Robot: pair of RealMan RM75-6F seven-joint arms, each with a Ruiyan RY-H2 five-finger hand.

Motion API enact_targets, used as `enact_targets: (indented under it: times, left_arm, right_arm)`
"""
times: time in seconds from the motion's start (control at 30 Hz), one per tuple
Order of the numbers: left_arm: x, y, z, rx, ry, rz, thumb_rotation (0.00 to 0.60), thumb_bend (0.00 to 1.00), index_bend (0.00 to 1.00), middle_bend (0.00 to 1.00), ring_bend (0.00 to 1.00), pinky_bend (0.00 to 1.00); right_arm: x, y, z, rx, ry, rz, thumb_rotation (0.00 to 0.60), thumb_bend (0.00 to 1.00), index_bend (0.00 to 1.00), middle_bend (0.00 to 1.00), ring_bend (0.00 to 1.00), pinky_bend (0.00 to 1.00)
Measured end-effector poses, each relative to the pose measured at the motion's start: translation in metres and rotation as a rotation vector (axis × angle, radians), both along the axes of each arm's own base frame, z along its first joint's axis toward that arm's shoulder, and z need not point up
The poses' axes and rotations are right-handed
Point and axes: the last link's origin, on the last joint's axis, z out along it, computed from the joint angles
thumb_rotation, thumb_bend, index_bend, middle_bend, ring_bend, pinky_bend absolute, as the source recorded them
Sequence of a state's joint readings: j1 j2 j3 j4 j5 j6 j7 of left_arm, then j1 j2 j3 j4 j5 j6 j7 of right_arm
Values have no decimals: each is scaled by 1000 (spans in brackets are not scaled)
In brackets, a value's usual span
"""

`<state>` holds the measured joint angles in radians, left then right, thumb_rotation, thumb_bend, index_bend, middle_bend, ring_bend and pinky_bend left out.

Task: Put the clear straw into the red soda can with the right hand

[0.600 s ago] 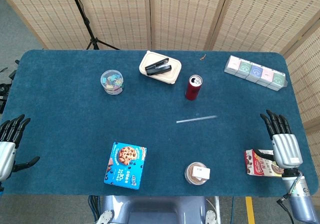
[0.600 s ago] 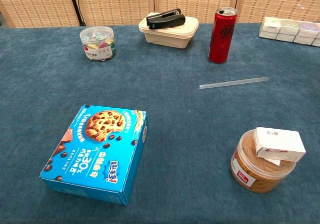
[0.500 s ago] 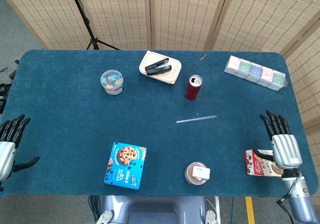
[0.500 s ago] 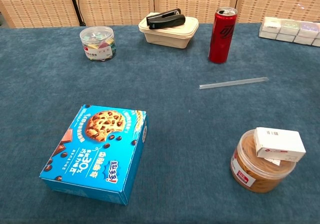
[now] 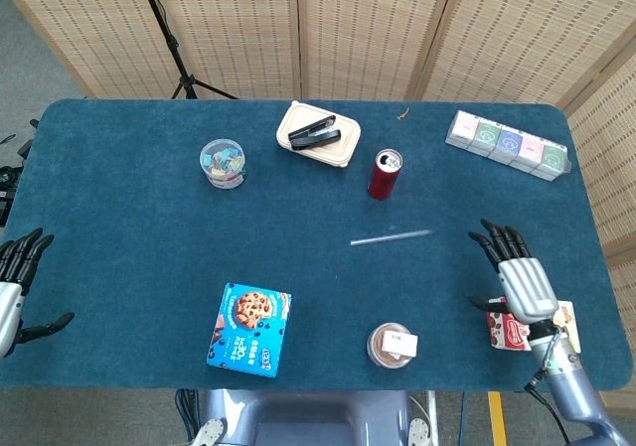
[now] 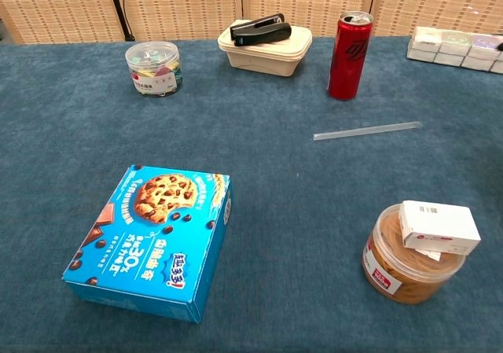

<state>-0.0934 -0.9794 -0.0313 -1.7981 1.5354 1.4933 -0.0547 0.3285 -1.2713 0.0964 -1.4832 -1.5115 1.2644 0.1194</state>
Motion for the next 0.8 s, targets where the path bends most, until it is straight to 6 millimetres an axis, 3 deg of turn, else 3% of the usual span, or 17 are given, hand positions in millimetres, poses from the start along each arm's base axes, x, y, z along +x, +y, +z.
enact_targets:
  times: [0.1,0.27,0.43,0.8]
  left_arm:
    - [-1,2,1,1,-4,11,600,0,0,0,0,0]
    - [-3,6,0,-3,-6,31,600,0,0,0,0,0]
    - [-2,6,0,-8,-5,31,600,0,0,0,0,0]
    - [-3,6,1,-17,-13,26,600,0,0,0,0,0]
  right_arm:
    - [13,-12,-10,69,1,3,600,198,167,0,0,0]
    - [40,-34,-29,163,31,14,600,266,187,0,0,0]
    - [65,-49,-48,230,33,0,600,559,231,0,0,0]
    - [95,-73,-90,246,59,-119,600,608,272,0,0,0]
